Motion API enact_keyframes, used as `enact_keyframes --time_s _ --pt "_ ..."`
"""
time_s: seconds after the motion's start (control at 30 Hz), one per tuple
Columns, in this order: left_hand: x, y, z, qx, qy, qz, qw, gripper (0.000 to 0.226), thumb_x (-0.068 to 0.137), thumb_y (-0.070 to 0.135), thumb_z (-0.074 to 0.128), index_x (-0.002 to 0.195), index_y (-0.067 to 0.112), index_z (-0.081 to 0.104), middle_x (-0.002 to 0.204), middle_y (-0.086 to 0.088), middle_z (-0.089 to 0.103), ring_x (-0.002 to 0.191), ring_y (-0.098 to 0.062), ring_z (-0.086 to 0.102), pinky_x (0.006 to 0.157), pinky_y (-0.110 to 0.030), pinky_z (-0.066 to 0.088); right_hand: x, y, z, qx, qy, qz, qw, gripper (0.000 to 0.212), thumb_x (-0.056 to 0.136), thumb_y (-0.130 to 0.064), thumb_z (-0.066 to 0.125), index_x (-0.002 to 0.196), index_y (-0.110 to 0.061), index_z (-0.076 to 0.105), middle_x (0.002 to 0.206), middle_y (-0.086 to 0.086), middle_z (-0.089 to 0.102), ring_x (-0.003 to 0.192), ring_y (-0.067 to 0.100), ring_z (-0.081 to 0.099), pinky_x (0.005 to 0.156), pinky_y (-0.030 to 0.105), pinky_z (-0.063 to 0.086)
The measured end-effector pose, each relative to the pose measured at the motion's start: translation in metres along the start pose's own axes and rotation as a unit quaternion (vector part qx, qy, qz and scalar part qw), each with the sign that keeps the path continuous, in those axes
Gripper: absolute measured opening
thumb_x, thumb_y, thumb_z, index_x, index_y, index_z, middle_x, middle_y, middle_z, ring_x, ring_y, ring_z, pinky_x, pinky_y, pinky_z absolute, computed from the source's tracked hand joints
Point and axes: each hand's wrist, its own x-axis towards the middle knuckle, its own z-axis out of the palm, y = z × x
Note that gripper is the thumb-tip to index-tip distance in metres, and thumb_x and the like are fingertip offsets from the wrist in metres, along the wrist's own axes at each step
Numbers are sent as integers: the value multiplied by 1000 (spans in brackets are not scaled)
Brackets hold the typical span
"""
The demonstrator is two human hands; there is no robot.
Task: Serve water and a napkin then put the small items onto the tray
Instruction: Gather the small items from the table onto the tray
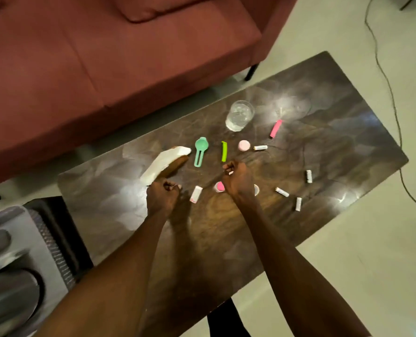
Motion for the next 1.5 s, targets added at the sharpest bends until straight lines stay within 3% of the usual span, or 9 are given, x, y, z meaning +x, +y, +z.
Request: enact_keyframes --time_s 0.2,0.43,0.6,0.77,0.9,0.97,1.17,1.33,1.5 --pt "-13 36 57 18 -28 48 998 14 84 22 72 89 8 72 92 -8 73 90 -25 66 81 -29 45 26 68 -61 -4 50 41 998 18 74 -13 59 88 -12 70 90 14 72 90 37 66 81 43 54" --pt "-21 84 119 35 -81 104 991 17 75 26 78 74 13 67 72 -1 68 78 -26 66 70 -31 50 34 145 -102 69 84 116 987 12 66 -16 54 71 -26 60 83 5 72 82 29 70 77 44 58" --pt "-24 103 180 91 -159 160 970 13 71 33 69 72 20 64 76 -1 71 81 -25 69 71 -36 55 30 199 -126 54 123 171 976 22 76 -19 54 90 -11 70 90 13 73 89 35 67 73 34 51" --pt "-42 118 238 178 -220 281 917 10 75 29 70 81 21 67 87 1 69 87 -23 64 72 -35 52 23 248 -128 45 140 177 973 43 73 -28 39 96 -7 68 93 17 71 91 38 65 69 29 42" --pt "-51 123 276 258 -239 380 856 14 79 28 68 90 20 66 99 -1 63 95 -27 60 77 -37 48 23 266 -120 61 117 134 982 17 84 -18 62 91 -3 63 80 12 68 81 37 65 69 30 44" --pt "-53 124 291 319 -232 422 817 23 81 31 67 102 21 65 109 -2 61 102 -27 57 85 -38 45 28 272 -113 49 102 118 987 24 83 -20 71 97 -2 63 83 13 67 82 36 64 74 41 51" --pt "-54 118 311 411 -209 464 757 31 85 33 66 115 29 63 125 3 55 113 -24 54 92 -38 44 42 270 -107 31 81 99 991 26 87 -26 62 111 -18 67 99 6 71 90 29 66 79 33 53" --pt "-58 122 308 387 -193 471 769 27 91 29 59 118 27 61 125 5 58 114 -24 55 90 -37 46 37 266 -109 44 100 83 991 19 84 -21 60 98 -11 70 87 3 70 81 26 66 72 20 42" --pt "-58 129 287 298 -216 448 815 32 95 35 54 124 21 55 115 -3 66 106 -28 61 84 -37 45 27 254 -116 85 153 19 984 22 83 -19 66 102 -8 70 81 1 68 76 21 66 71 30 52"
